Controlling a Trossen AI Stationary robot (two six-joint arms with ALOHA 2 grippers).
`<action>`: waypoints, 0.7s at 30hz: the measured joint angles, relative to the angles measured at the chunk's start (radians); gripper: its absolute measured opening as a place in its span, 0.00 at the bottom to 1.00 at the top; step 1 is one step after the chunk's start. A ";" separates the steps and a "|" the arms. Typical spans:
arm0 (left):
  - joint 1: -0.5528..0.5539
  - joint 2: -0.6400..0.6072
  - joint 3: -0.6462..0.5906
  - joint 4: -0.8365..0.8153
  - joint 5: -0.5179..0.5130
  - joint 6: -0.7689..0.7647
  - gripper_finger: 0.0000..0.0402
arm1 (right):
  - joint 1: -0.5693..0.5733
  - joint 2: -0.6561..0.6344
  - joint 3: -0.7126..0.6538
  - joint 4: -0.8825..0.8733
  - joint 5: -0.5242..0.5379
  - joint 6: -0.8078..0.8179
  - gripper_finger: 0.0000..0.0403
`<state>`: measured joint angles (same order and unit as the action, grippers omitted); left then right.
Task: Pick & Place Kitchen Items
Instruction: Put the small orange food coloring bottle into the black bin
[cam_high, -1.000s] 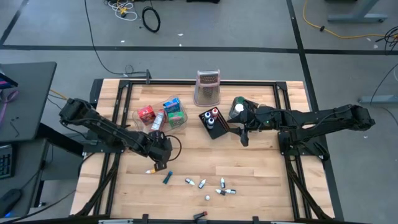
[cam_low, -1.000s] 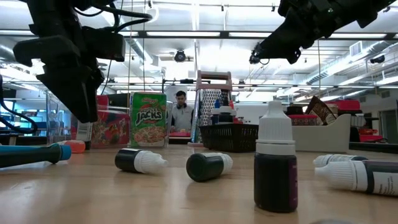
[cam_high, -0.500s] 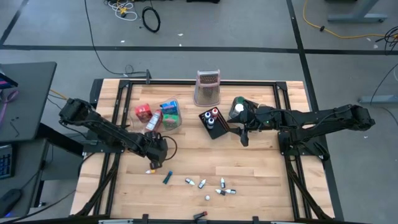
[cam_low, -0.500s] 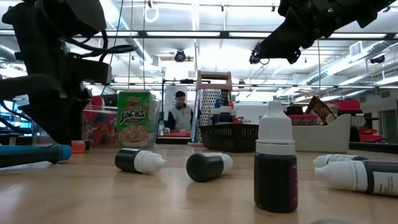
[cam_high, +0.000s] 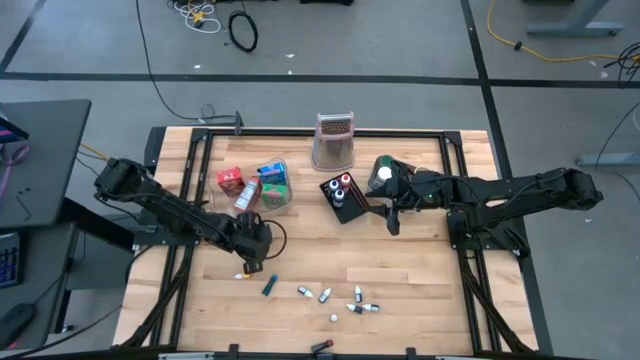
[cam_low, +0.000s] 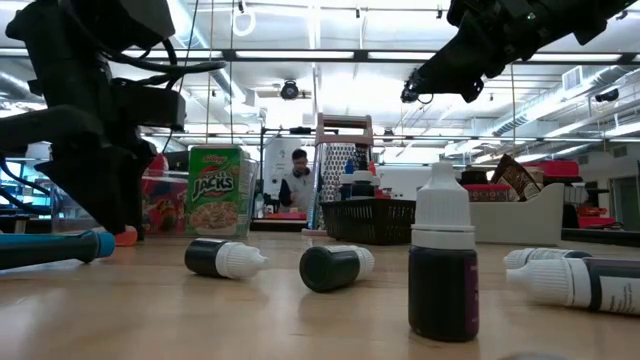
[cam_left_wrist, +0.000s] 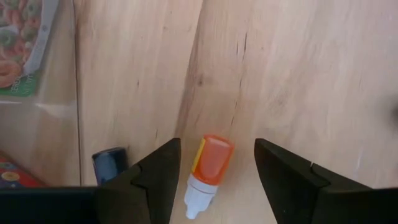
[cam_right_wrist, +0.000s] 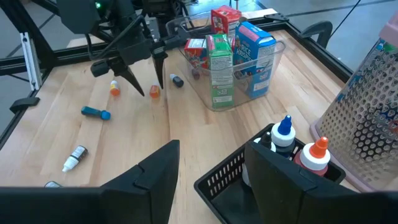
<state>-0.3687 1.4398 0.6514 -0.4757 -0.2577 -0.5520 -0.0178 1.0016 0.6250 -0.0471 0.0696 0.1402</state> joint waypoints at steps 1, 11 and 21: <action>0.000 0.000 0.000 -0.001 0.001 0.003 0.53 | 0.000 0.000 0.000 0.000 0.000 0.000 0.48; 0.000 0.000 -0.001 -0.006 0.006 0.013 0.53 | 0.000 0.000 0.000 0.000 0.000 0.000 0.48; 0.001 0.005 0.017 0.018 0.049 0.077 0.53 | 0.000 0.000 0.000 0.001 0.000 0.000 0.48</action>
<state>-0.3680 1.4452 0.6679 -0.4582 -0.2091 -0.4748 -0.0181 1.0016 0.6250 -0.0463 0.0696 0.1404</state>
